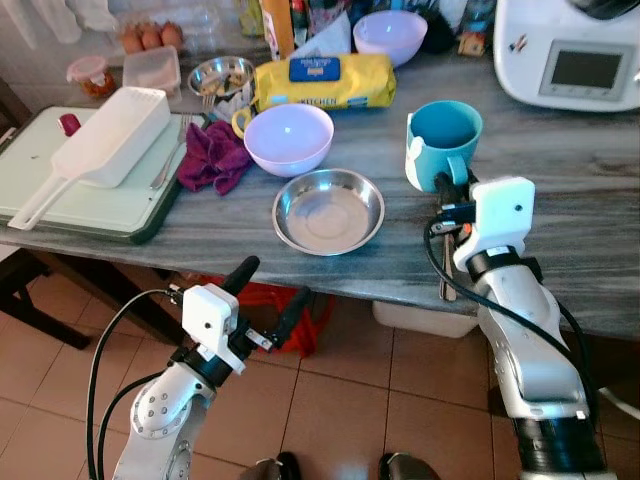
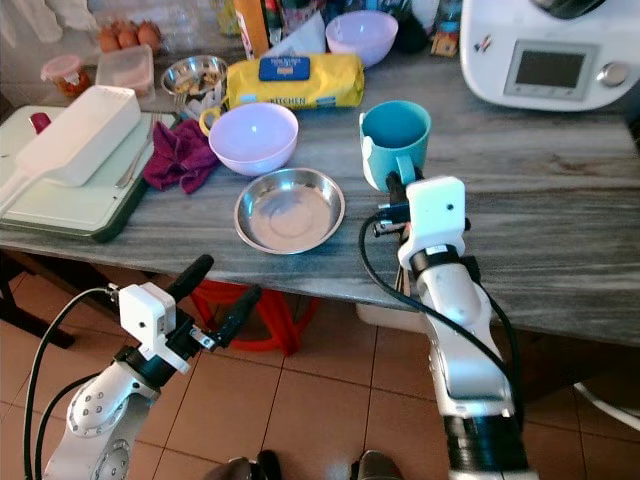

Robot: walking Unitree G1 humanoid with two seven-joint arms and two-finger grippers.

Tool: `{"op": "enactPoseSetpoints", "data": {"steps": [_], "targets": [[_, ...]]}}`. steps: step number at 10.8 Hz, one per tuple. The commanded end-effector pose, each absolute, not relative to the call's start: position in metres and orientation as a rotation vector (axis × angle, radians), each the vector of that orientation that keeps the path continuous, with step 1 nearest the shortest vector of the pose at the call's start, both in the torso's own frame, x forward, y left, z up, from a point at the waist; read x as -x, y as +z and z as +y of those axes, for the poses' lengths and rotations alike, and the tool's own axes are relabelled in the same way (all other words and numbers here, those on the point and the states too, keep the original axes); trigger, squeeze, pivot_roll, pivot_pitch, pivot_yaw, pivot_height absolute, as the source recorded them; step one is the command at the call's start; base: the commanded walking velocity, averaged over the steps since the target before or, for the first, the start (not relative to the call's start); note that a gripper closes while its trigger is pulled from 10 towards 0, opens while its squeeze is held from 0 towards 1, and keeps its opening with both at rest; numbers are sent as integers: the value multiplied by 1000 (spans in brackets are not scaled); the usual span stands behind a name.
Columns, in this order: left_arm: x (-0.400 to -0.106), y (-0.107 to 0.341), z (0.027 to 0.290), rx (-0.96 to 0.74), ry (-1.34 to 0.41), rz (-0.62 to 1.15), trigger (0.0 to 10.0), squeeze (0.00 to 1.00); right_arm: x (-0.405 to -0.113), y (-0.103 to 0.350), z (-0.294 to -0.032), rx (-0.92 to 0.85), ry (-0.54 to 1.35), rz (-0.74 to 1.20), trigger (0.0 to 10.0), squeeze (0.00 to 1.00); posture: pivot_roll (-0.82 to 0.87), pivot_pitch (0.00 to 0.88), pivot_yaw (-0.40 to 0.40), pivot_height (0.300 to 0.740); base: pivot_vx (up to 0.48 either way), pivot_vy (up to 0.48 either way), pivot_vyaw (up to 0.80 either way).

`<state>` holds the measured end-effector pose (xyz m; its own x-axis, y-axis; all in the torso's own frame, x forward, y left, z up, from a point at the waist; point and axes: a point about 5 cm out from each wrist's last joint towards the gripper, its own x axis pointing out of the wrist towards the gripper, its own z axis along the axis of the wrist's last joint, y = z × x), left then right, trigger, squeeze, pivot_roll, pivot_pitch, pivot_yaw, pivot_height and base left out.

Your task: Setting the table

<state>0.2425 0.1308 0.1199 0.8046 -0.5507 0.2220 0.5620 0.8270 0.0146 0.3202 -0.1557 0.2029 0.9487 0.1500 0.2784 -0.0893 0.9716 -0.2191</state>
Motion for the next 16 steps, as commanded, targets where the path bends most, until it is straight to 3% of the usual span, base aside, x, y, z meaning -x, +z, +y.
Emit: {"op": "enactPoseSetpoints", "data": {"steps": [1, 5, 11, 14, 16], "targets": [[-241, 116, 135, 46, -592, -212, 10000, 0, -324, 209, -158, 203, 119, -327, 10000, 0, -71, 246, 108, 740, 0, 0, 0], [-251, 129, 132, 31, -501, -247, 10000, 0, -333, 228, -160, 214, 116, -412, 10000, 0, -74, 229, 99, 740, 0, 0, 0], [-267, 143, 134, 9, -296, -249, 10000, 0, -290, 205, -179, 241, -90, -407, 10000, 0, -104, 171, 94, 740, 0, 0, 0], [-276, 153, 137, 27, -192, -290, 10000, 0, -272, 195, -179, 277, -124, -382, 10000, 0, -135, 145, 104, 740, 0, 0, -800], [-266, 141, 156, 7, -120, -251, 10000, 0, -258, 187, -179, 292, -132, -357, 10000, 0, -140, 153, 98, 740, 0, 0, -700]]}}
